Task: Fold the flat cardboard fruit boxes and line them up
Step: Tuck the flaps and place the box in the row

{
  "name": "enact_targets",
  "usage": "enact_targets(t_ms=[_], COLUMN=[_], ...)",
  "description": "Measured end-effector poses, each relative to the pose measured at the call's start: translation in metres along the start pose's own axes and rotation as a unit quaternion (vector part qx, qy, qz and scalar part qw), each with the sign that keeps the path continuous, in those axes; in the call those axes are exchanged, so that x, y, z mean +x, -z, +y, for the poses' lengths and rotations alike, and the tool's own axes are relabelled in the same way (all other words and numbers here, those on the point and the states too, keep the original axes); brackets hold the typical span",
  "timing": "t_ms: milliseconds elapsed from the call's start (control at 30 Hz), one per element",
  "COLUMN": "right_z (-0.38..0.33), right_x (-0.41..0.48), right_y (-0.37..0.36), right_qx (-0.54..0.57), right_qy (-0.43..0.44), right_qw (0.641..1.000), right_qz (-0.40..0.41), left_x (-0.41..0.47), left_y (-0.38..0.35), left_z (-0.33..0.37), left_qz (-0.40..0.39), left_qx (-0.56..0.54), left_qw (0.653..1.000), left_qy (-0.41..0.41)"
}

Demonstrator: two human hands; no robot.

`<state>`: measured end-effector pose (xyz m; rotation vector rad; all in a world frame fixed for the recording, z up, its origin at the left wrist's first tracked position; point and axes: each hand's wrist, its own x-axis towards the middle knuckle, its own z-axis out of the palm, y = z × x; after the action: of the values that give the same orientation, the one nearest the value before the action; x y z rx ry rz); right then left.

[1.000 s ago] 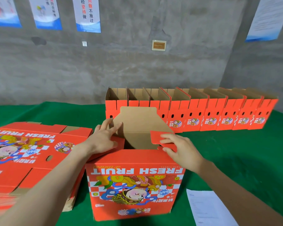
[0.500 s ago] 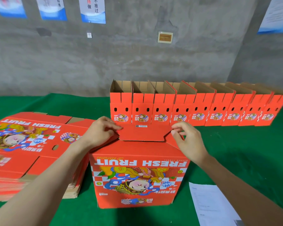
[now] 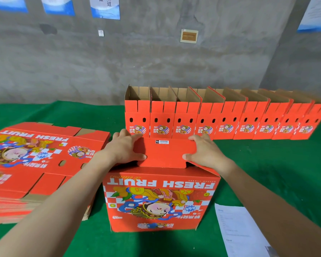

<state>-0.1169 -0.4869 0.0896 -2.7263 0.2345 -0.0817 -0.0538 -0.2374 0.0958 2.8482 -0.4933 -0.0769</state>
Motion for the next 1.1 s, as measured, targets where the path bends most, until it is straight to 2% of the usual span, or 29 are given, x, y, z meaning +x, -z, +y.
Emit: enact_targets(t_ms=[367, 467, 500, 567, 667, 733, 767, 867, 967, 1033, 1100], right_z=[0.000, 0.008, 0.012, 0.019, 0.030, 0.040, 0.043, 0.050, 0.058, 0.065, 0.068], right_x=[-0.003, -0.003, -0.004, -0.005, -0.010, -0.020, -0.026, -0.041, -0.045, -0.040, -0.033], right_y=[-0.009, -0.005, -0.004, -0.002, -0.006, -0.018, -0.026, -0.050, -0.046, -0.038, -0.030], right_qx=[-0.041, 0.054, 0.114, 0.254, 0.444, 0.501, 0.493, 0.437, 0.427, 0.425, 0.434], right_qy=[0.014, 0.019, 0.016, -0.007, -0.111, -0.174, -0.183, -0.218, -0.226, -0.170, -0.153], right_qw=[0.999, 0.998, 0.993, 0.966, 0.887, 0.848, 0.850, 0.866, 0.867, 0.880, 0.878], right_qz=[0.032, 0.010, 0.013, 0.045, 0.055, 0.012, -0.018, -0.105, -0.118, -0.126, -0.128], left_x=[-0.004, -0.002, -0.002, -0.005, -0.014, -0.021, -0.025, -0.031, -0.034, -0.035, -0.034], left_y=[-0.005, 0.000, 0.002, 0.006, 0.003, -0.004, -0.006, -0.007, -0.005, -0.001, -0.001], left_z=[0.005, -0.003, -0.007, -0.017, -0.031, -0.040, -0.043, -0.051, -0.056, -0.059, -0.058], left_qz=[0.037, 0.037, 0.043, 0.073, 0.060, 0.009, -0.005, -0.012, -0.002, 0.042, 0.083], left_qx=[0.005, -0.079, -0.148, -0.304, -0.451, -0.514, -0.525, -0.483, -0.450, -0.449, -0.474], left_qw=[0.999, 0.996, 0.988, 0.950, 0.886, 0.849, 0.841, 0.868, 0.890, 0.891, 0.876], left_qy=[0.004, -0.001, -0.002, 0.015, 0.088, 0.124, 0.133, 0.115, 0.077, 0.059, 0.033])
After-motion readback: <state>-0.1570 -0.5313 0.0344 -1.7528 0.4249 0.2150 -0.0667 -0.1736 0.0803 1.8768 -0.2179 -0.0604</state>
